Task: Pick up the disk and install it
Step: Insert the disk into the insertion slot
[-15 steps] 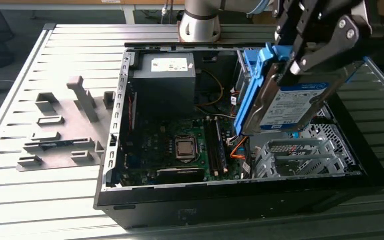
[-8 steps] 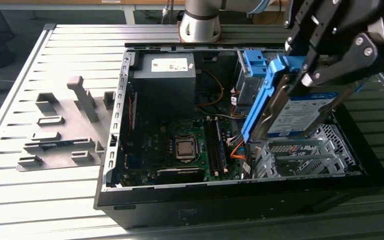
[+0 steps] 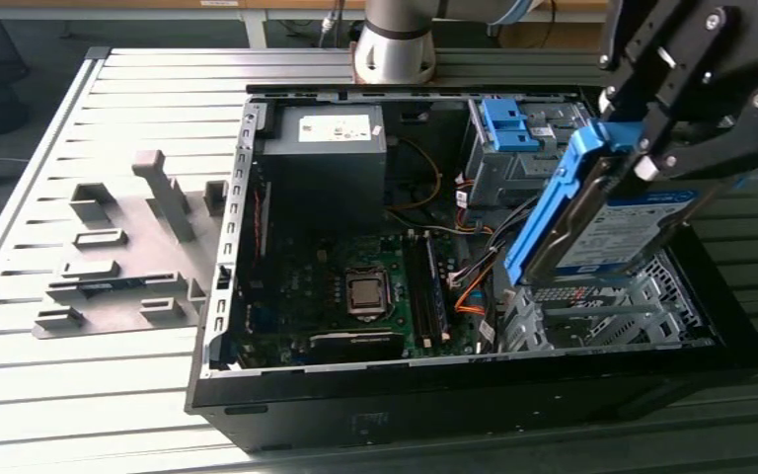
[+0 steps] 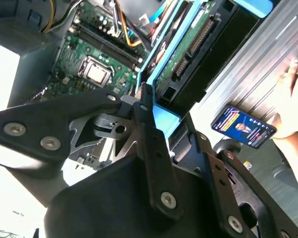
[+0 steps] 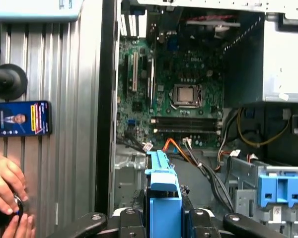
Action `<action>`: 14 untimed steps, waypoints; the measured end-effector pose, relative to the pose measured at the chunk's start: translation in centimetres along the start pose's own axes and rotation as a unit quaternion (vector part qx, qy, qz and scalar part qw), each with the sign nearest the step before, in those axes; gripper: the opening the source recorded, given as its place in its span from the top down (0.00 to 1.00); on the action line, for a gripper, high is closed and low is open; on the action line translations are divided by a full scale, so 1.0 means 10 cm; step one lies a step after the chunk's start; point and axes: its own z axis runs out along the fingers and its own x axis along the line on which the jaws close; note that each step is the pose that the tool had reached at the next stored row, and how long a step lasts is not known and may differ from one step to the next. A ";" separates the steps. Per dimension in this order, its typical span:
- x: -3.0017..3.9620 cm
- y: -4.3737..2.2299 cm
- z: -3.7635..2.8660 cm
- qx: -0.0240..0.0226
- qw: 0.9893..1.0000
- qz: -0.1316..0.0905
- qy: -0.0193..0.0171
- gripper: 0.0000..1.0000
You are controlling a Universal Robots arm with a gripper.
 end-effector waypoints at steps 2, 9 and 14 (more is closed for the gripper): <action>0.001 -0.066 0.015 0.000 1.000 0.000 0.000 0.64; 0.002 -0.097 0.026 0.000 1.000 0.000 0.004 0.64; 0.003 -0.162 0.048 0.000 1.000 0.002 0.007 0.64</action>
